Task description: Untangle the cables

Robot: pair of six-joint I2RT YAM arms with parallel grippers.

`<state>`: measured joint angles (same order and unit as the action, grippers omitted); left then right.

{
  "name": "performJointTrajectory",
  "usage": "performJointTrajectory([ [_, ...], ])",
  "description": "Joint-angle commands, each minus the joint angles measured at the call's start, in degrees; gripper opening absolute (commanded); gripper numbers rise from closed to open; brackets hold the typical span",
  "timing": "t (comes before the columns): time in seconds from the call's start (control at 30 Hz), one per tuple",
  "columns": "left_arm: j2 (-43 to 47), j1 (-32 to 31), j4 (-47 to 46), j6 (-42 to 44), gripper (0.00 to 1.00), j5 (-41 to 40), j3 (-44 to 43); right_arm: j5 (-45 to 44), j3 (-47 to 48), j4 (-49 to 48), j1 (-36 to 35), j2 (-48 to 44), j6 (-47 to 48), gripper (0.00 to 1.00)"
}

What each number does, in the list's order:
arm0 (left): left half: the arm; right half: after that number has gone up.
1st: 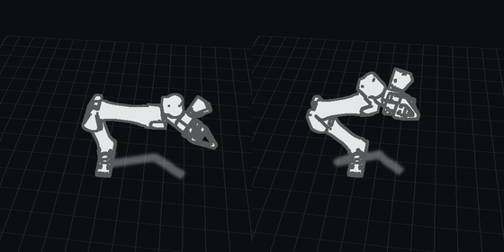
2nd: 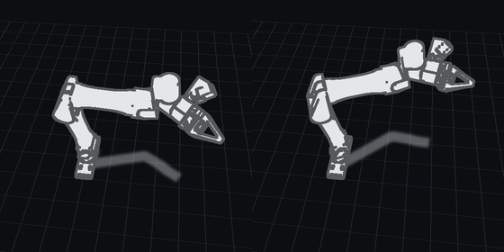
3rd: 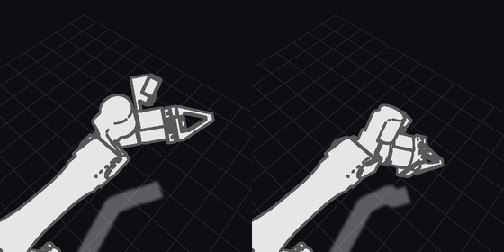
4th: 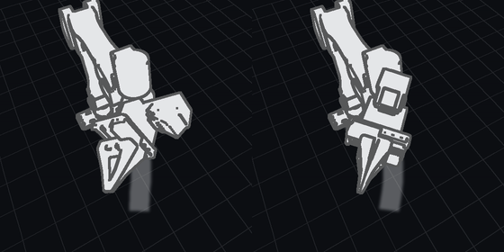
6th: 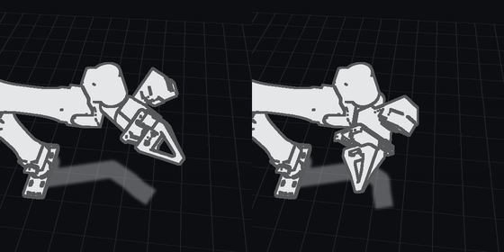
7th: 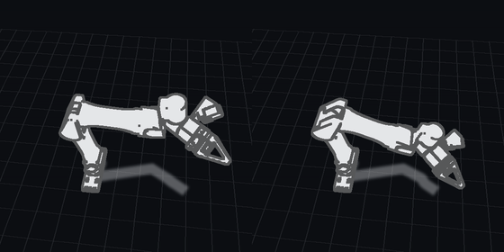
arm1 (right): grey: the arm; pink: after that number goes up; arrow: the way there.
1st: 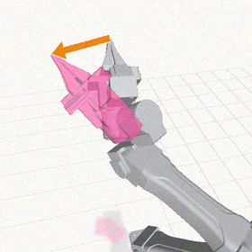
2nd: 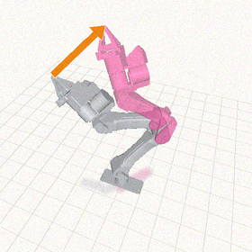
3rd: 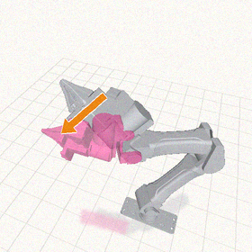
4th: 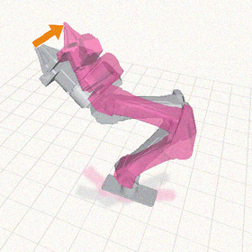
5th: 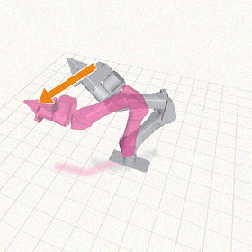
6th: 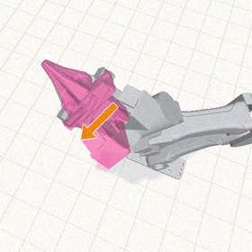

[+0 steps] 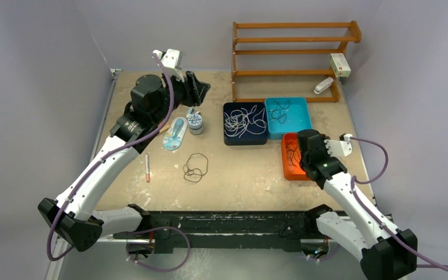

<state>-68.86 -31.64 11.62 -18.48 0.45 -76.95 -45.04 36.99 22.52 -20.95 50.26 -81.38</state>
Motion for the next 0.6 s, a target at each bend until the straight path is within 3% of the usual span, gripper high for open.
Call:
performJointTrajectory([
  [0.0, 0.0, -0.2, -2.7, -0.9, 0.47, 0.6, -0.3, 2.9, -0.4, -5.0, 0.2, 1.0, 2.7, 0.0],
  [0.37, -0.1, -0.2, -2.8, -1.2, 0.47, 0.5, 0.1, 9.5, -2.8, -10.8, 0.2, 1.1, 5.1, 0.0],
  [0.57, 0.0, -0.2, -2.6, -1.1, 0.47, 0.2, 0.2, 4.3, -3.2, -6.2, 0.2, 1.1, 1.0, 0.0],
])
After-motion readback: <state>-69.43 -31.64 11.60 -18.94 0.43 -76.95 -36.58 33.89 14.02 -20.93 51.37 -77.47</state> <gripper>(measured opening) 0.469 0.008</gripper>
